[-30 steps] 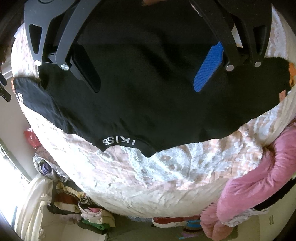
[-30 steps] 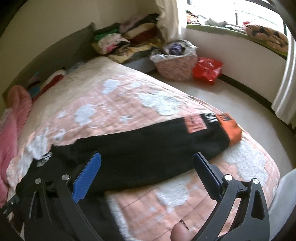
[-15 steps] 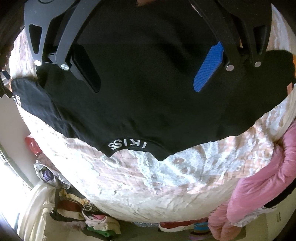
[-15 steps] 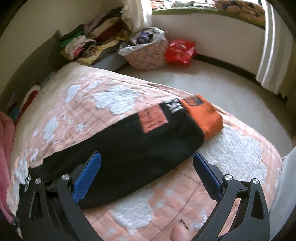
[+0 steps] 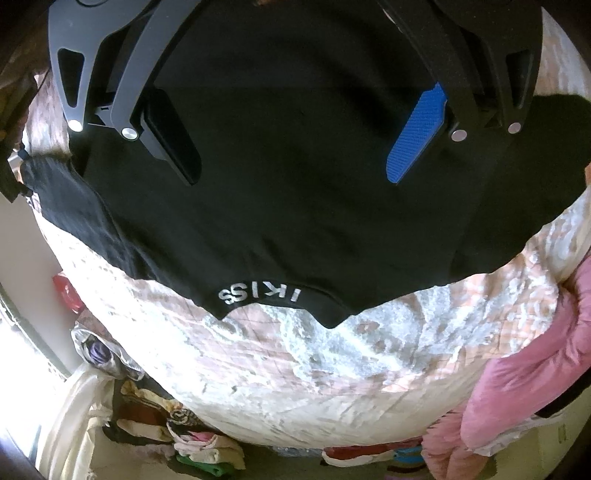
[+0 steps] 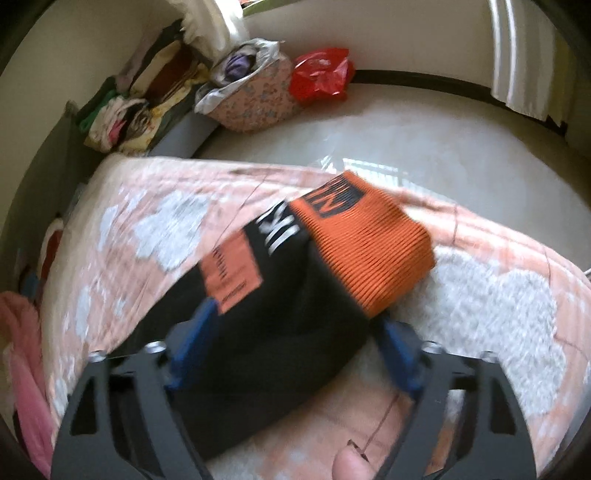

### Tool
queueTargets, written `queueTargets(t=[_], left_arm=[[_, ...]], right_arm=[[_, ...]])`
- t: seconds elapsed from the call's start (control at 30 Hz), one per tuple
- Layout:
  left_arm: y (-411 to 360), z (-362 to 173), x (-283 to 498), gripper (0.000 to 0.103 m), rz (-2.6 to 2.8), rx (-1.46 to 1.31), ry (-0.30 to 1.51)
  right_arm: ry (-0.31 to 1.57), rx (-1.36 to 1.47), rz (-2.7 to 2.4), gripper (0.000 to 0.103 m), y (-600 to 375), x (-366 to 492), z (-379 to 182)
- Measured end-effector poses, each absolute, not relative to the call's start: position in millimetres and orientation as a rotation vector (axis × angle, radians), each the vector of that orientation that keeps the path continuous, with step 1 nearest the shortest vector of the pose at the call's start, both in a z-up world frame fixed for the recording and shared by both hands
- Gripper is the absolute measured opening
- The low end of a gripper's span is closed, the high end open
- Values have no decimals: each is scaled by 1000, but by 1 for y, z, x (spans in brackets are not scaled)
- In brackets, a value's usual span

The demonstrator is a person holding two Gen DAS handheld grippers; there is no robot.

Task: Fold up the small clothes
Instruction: 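Grasp the orange sleeve cuff with the right tool and lift it, then carry the held sleeve across the sweatshirt body toward the other sleeve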

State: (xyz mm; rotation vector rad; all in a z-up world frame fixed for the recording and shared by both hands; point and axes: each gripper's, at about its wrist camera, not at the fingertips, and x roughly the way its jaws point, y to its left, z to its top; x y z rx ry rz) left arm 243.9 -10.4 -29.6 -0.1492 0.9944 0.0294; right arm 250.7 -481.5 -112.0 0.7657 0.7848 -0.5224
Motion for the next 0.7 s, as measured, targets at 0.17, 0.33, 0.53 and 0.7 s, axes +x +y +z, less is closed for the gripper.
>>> queueTargets(t=[0.17,0.33,0.53,0.7], left_arm=[[-3,-29,245,94,45,-158,981],[2,-23,241,94,45,-178,973],[10,-5,234,94,43,-220,941],[13,13,225,94,22,-226,909]], right_arm=[[705,833,-493,30,-496,246,-115],[590,858,-359,13,-491,229,-91],[523,762,-204,13,-453,224,-32],[514,691,-131,13,-415,222,5]])
